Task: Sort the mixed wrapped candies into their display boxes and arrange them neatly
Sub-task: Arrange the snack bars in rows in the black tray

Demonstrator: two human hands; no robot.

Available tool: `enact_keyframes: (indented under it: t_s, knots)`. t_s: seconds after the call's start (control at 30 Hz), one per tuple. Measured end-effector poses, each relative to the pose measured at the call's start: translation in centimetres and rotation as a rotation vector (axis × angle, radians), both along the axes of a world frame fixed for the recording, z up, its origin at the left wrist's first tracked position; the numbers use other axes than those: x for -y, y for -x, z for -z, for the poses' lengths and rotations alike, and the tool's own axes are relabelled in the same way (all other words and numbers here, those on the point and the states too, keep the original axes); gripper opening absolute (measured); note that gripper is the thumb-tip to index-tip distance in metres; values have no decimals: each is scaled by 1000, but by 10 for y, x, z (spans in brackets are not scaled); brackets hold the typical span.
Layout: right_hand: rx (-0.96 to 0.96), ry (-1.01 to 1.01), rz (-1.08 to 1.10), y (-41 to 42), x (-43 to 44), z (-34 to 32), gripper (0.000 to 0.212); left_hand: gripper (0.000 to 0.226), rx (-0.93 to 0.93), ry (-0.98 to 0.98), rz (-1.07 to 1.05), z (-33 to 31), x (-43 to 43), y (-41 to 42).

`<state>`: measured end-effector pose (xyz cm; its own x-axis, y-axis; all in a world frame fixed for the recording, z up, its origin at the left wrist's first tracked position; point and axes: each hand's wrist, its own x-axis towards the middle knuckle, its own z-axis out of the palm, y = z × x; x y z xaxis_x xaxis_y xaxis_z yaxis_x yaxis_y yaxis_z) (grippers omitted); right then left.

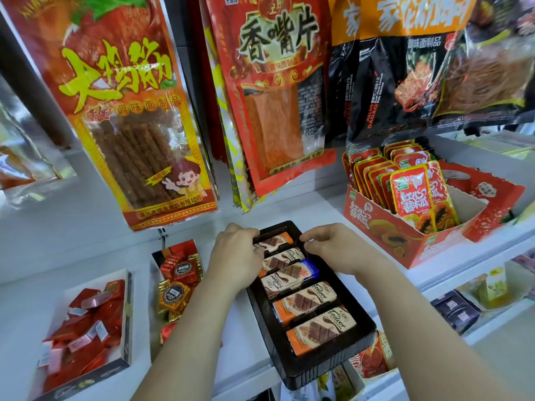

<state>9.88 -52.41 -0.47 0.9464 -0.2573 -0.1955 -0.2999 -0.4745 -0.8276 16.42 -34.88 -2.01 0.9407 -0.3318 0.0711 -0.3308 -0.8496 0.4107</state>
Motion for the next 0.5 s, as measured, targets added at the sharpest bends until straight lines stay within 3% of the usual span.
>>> enact_keyframes:
  t_s: [0.2,0.3,0.5]
  knots:
    - [-180,110,-205,15,6,-13,39,46,-17,13,96,-18,-7,27]
    - [-313,110,-262,28,9,-23,57,66,-59,-105,210,-25,-14,49]
    - [-428,96,-356,50,18,-34,86,108,-184,-309,245,-42,-26,85]
